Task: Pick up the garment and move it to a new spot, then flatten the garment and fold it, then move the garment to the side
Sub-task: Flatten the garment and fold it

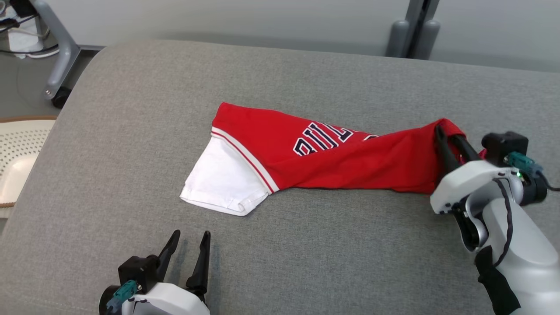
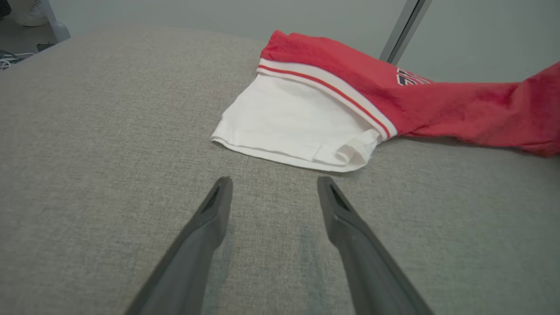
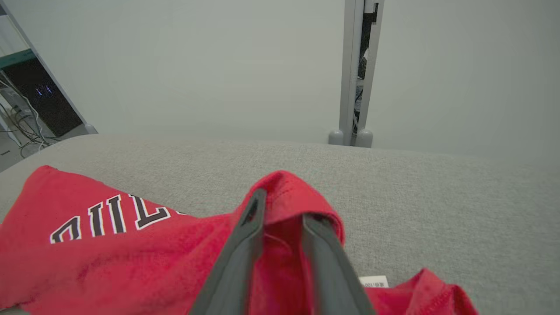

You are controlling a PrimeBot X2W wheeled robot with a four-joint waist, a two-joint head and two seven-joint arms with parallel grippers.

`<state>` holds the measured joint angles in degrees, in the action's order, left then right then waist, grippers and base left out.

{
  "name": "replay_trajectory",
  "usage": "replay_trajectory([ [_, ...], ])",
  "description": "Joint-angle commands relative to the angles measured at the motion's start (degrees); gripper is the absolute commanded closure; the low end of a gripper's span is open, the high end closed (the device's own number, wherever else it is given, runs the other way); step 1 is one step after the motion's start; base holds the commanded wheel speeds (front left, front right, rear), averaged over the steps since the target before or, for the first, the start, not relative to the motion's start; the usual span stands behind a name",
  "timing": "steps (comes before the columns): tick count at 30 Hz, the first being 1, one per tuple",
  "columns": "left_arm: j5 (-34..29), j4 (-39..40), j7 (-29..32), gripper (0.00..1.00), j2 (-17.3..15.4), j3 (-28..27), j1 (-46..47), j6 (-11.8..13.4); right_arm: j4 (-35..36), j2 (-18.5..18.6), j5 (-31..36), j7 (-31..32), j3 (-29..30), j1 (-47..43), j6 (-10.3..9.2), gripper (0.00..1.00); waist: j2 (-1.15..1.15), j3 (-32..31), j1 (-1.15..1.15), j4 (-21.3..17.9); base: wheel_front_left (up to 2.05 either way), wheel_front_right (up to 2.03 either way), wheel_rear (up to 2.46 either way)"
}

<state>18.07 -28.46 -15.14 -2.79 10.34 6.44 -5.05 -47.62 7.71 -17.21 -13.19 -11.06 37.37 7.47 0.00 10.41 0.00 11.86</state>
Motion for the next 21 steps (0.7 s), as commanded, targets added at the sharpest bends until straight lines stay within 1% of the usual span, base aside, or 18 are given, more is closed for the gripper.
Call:
replay_trajectory([
  [1,0.3,-0.1,0.0,0.0,-0.2,0.2,0.9,-0.2,-1.7,0.1,0.8,-0.8,1.0,0.5,0.03,0.0,0.0,0.7,0.0,0.7,0.0,0.0,0.0],
  [4,0.3,-0.1,0.0,0.0,-0.3,0.2,0.9,0.1,-5.7,0.4,2.4,-1.8,4.0,-1.2,0.03,0.0,0.0,0.5,0.0,0.6,0.0,0.0,0.0],
  [6,0.1,0.0,0.0,0.0,-0.2,-0.1,0.6,0.4,-6.6,0.4,3.1,-2.0,5.5,-2.8,0.03,0.0,0.0,0.1,0.0,0.0,0.0,0.0,0.0],
  [10,0.0,0.6,0.0,0.0,-0.3,-1.0,0.5,0.5,-3.2,-0.6,3.3,-2.1,8.5,-7.0,0.03,0.0,0.0,-0.3,0.0,-1.7,0.0,0.0,0.0],
  [13,0.1,1.0,0.0,0.0,-0.2,-1.2,0.7,0.5,-0.3,-1.6,3.9,-2.1,8.5,-10.6,0.03,0.0,0.0,-0.3,0.0,-2.9,0.0,0.0,0.0],
  [15,0.3,1.4,0.0,0.0,-0.3,-1.3,1.1,0.6,2.4,-2.7,4.3,-2.1,7.5,-12.4,0.03,0.0,0.0,0.2,0.0,-3.6,0.0,0.0,0.0],
  [21,0.5,1.5,0.0,0.0,-0.3,-0.8,2.0,0.3,5.0,-3.8,3.6,-2.1,5.1,-12.4,0.03,0.0,0.0,1.7,0.0,-3.1,0.0,0.0,0.0],
])
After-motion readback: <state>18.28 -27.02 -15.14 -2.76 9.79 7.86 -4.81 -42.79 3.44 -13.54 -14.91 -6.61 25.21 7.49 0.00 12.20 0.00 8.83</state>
